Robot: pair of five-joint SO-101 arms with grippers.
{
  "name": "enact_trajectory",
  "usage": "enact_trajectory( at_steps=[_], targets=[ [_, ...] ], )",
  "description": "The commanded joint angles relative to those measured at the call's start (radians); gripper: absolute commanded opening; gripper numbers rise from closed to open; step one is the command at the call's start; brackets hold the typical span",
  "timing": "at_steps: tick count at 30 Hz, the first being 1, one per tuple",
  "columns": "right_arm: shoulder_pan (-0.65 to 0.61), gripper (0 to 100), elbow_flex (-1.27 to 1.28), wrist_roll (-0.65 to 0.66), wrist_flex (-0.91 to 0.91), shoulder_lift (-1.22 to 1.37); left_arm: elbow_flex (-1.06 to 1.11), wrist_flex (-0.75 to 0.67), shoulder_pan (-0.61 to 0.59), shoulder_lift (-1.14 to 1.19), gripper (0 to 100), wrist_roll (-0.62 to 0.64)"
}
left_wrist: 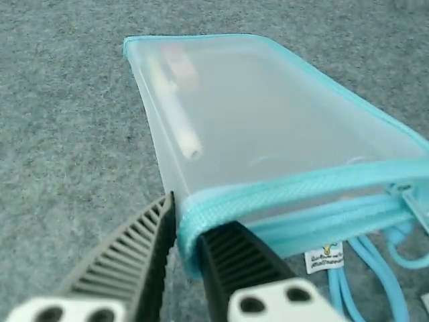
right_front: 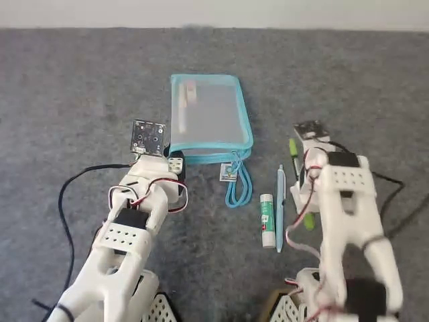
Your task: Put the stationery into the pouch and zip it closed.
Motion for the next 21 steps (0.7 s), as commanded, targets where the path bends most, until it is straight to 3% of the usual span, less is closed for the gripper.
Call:
enact_trajectory(
  at_steps=[1,4,8,13,21],
  targets=[
    [-0.071,0.8,-0.097,0.077,0.148,-0.234,-0.021,-0.009,-0.008,-0.006,1,0.023],
    [-0.157,0.8,-0.187,0.095,0.282,-0.311,-0.024,-0.012,-0.026,-0.009,1,0.051],
    [-0.371,0.8,-0.299,0.127,0.433,-0.298,-0.042,-0.011,-0.112,-0.005,1,0.095],
    [-0.601,0.8,-0.338,0.083,0.467,-0.157,-0.041,-0.011,-0.12,-0.005,1,0.097],
    [-0.552,0.8,-0.56,0.02,0.463,0.177,-0.031,-0.009,-0.121,-0.005,1,0.095]
  ],
)
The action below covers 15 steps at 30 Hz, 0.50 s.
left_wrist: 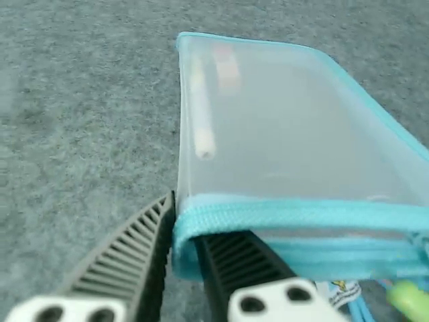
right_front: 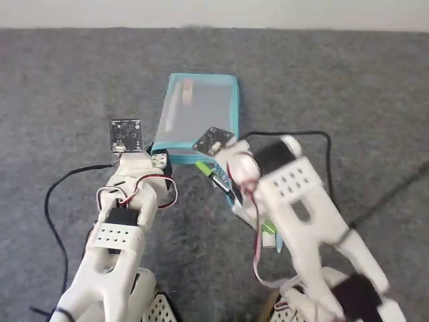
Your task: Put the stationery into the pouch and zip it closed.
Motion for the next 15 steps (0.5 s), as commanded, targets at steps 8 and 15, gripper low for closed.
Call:
enact_trajectory(
  at_steps=[8,15],
  targets=[
    [0.068,0.8,-0.356,-0.1,0.031,0.282,-0.025,-0.009,0.04,-0.006,1,-0.006],
    [0.073,0.8,-0.565,-0.164,0.031,0.441,-0.008,-0.009,0.147,-0.012,1,-0.058]
  ],
)
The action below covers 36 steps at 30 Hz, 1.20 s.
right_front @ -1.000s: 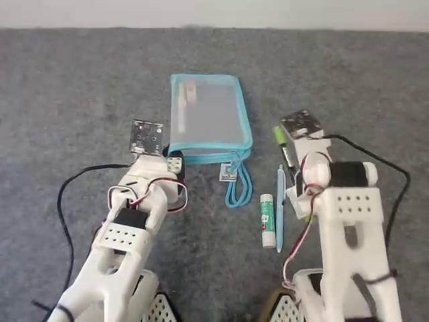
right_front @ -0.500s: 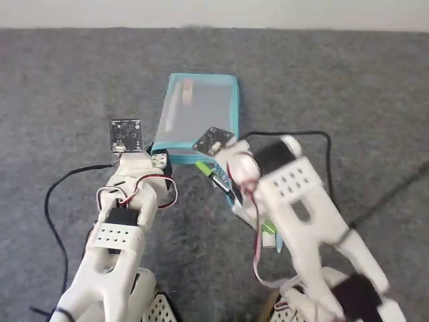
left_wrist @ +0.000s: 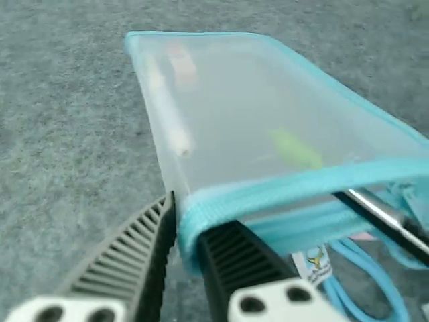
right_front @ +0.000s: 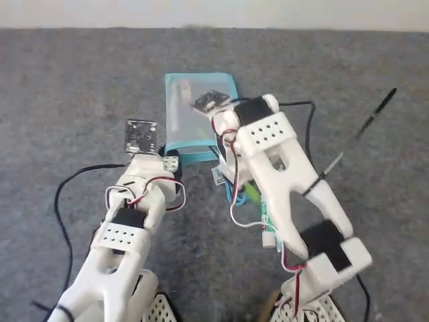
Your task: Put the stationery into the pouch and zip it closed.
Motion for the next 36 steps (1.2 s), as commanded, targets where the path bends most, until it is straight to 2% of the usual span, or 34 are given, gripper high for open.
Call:
enact_trajectory(
  at_steps=[1,9,16,22,26,29,31,36],
  targets=[
    [0.019,0.8,-0.157,-0.051,0.031,0.035,-0.008,-0.009,0.058,-0.012,1,-0.034],
    [0.018,2.4,-0.351,-0.118,0.036,0.156,0.004,-0.009,0.109,-0.012,1,-0.066],
    [0.018,20.6,-0.356,-0.121,0.038,0.151,0.004,-0.009,0.101,-0.012,1,-0.066],
    [0.018,19.1,-0.35,-0.12,0.041,0.024,0.004,-0.009,0.1,-0.012,1,-0.063],
    [0.019,18.4,-0.229,-0.112,0.042,-0.116,0.004,-0.009,0.094,-0.012,1,-0.061],
    [0.024,18.4,-0.095,-0.092,0.033,-0.208,-0.002,-0.014,0.037,-0.012,1,-0.06],
    [0.058,18.4,0.003,-0.081,0.005,-0.263,-0.016,-0.014,-0.009,-0.012,1,-0.052],
    [0.219,18.4,0.233,-0.075,-0.111,-0.334,-0.054,0.011,-0.133,-0.012,1,0.08]
  ],
)
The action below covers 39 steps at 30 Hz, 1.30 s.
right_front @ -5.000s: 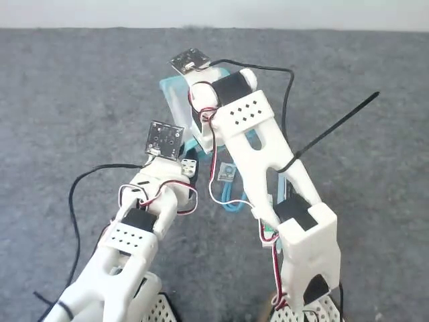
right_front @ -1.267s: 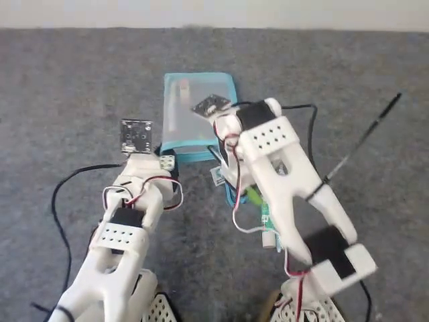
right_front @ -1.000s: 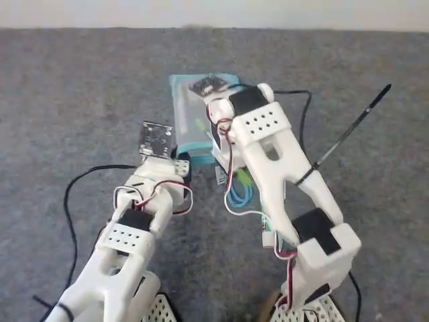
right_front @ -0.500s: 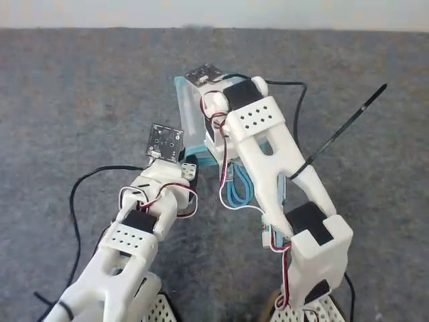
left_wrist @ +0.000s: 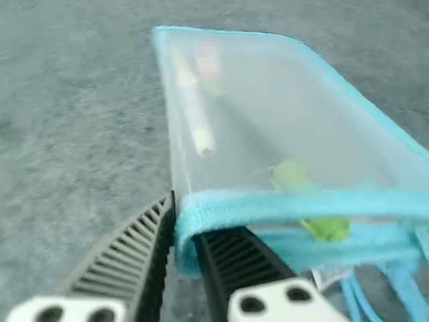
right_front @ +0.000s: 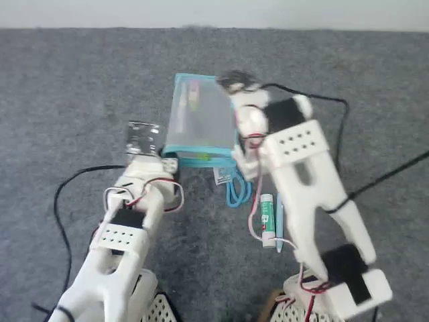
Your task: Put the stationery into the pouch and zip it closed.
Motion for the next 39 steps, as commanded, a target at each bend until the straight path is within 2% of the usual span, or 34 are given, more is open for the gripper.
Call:
enact_trajectory(
  at_steps=[1,5,6,11,12,24,32,37,39],
  targets=[
    [0.105,18.4,0.127,0.029,-0.085,-0.079,-0.079,0.035,-0.041,-0.012,1,0.066],
    [0.13,18.4,0.279,0.054,-0.193,-0.077,-0.084,0.117,0.163,-0.012,1,-0.012],
    [0.127,18.4,0.316,0.052,-0.219,-0.077,-0.084,0.117,0.172,-0.014,1,-0.029],
    [0.125,18.4,0.448,0.048,-0.314,-0.077,-0.091,0.058,-0.048,-0.011,1,0.051],
    [0.124,18.4,0.471,0.048,-0.334,-0.077,-0.091,0.06,-0.06,-0.011,1,0.058],
    [0.16,18.4,0.646,0.057,-0.426,-0.067,-0.085,0.075,0.025,-0.012,1,0.035],
    [0.108,18.4,0.643,0.051,-0.506,0.165,-0.085,0.078,0.023,-0.012,1,0.034],
    [0.111,18.2,0.626,0.049,-0.503,0.222,-0.085,0.078,0.023,-0.012,1,0.034],
    [0.114,14.7,0.629,0.055,-0.501,0.225,-0.085,0.078,0.023,-0.012,1,0.034]
  ],
)
